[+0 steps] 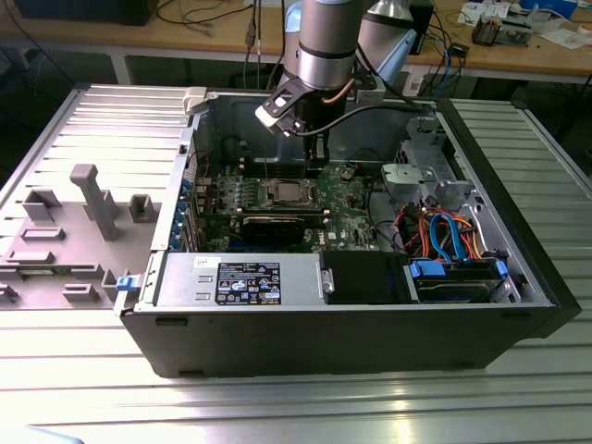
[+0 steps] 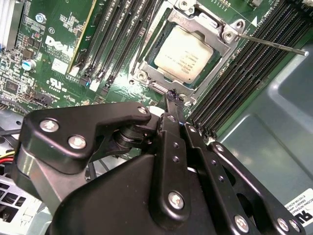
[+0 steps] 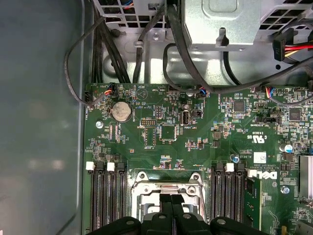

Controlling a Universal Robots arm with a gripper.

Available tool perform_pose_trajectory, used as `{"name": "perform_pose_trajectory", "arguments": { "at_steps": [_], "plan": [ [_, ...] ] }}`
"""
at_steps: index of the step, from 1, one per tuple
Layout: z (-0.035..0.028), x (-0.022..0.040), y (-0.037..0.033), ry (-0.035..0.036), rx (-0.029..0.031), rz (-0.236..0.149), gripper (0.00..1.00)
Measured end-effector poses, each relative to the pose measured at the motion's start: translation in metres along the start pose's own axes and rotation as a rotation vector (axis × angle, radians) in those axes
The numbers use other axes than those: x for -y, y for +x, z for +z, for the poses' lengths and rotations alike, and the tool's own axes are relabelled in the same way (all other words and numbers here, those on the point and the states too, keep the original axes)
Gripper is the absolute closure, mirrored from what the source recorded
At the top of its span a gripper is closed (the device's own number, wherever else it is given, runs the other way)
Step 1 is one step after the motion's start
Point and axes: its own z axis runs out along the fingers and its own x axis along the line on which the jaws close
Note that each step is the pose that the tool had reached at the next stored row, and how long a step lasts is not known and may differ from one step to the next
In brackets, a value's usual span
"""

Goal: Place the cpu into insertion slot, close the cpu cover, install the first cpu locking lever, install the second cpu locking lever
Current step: 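Close the cpu cover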

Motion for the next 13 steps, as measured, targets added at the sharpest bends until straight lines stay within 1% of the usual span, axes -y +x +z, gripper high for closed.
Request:
{"name": "perform_pose_trajectory", "arguments": {
  "at_steps": [9,13],
  "plan": [
    [0.0001,0.0,0.0,0.0,0.0,0.0,0.89],
    [0.0011,0.0033,0.0001,-0.0001,-0.0002,0.0,0.89]
  ]
}}
